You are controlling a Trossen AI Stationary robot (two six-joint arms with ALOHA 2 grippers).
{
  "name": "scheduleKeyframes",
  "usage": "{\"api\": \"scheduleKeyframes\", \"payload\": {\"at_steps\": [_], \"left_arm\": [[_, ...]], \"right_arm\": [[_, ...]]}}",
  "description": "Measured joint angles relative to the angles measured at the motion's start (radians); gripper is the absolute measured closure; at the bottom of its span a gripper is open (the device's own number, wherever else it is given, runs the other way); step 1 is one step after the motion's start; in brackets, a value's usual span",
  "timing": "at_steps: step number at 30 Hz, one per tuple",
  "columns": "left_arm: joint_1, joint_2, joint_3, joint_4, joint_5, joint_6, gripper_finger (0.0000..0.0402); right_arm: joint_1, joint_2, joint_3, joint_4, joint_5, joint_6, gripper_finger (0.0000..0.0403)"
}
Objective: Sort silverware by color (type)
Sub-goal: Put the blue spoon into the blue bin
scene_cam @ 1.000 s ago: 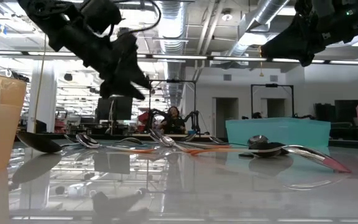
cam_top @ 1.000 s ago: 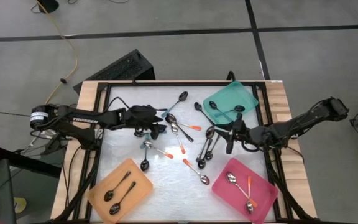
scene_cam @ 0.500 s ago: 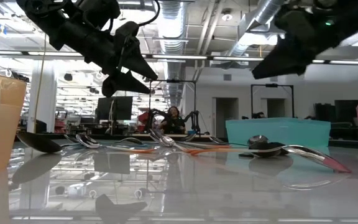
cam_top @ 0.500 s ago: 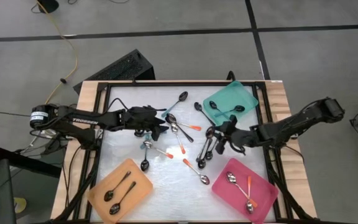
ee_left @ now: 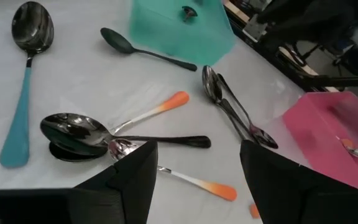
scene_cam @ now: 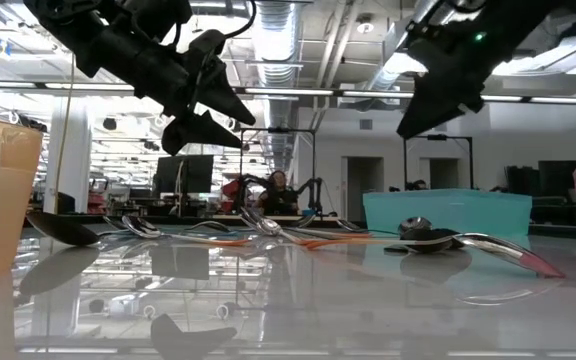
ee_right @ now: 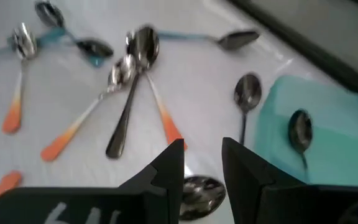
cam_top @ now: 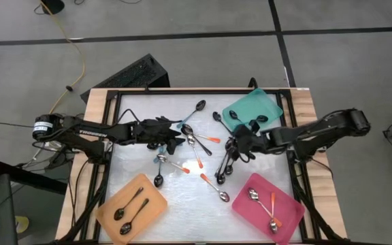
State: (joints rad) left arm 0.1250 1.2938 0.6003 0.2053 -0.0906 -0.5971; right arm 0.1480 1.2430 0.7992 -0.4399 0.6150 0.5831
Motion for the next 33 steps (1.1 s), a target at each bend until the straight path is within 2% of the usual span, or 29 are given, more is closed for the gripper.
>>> {"api": "scheduleKeyframes", "payload": {"at_steps": [6, 10, 13, 20, 26, 33], "left_arm": [[-0.008, 0.0, 0.0, -0.001, 0.0, -0.01, 0.0187], [-0.008, 0.0, 0.0, 0.016, -0.003, -0.02, 0.0187], [-0.008, 0.0, 0.0, 0.047, -0.008, -0.019, 0.0187], [-0.008, 0.0, 0.0, 0.062, -0.011, -0.019, 0.0187], [-0.008, 0.0, 0.0, 0.08, -0.011, -0.03, 0.0187], [-0.008, 0.0, 0.002, 0.113, 0.026, -0.071, 0.0187]], "right_arm": [[-0.051, 0.064, 0.015, 0.001, -0.192, -0.056, 0.0285], [-0.067, 0.126, 0.015, 0.011, -0.315, -0.187, 0.0285], [-0.07, 0.177, 0.015, 0.02, -0.362, -0.3, 0.0285], [-0.05, 0.285, 0.014, 0.079, -0.409, -0.473, 0.0285], [-0.038, 0.317, 0.015, 0.154, -0.411, -0.479, 0.0285], [-0.043, 0.288, 0.085, 0.102, -0.409, -0.459, 0.0285]]}}
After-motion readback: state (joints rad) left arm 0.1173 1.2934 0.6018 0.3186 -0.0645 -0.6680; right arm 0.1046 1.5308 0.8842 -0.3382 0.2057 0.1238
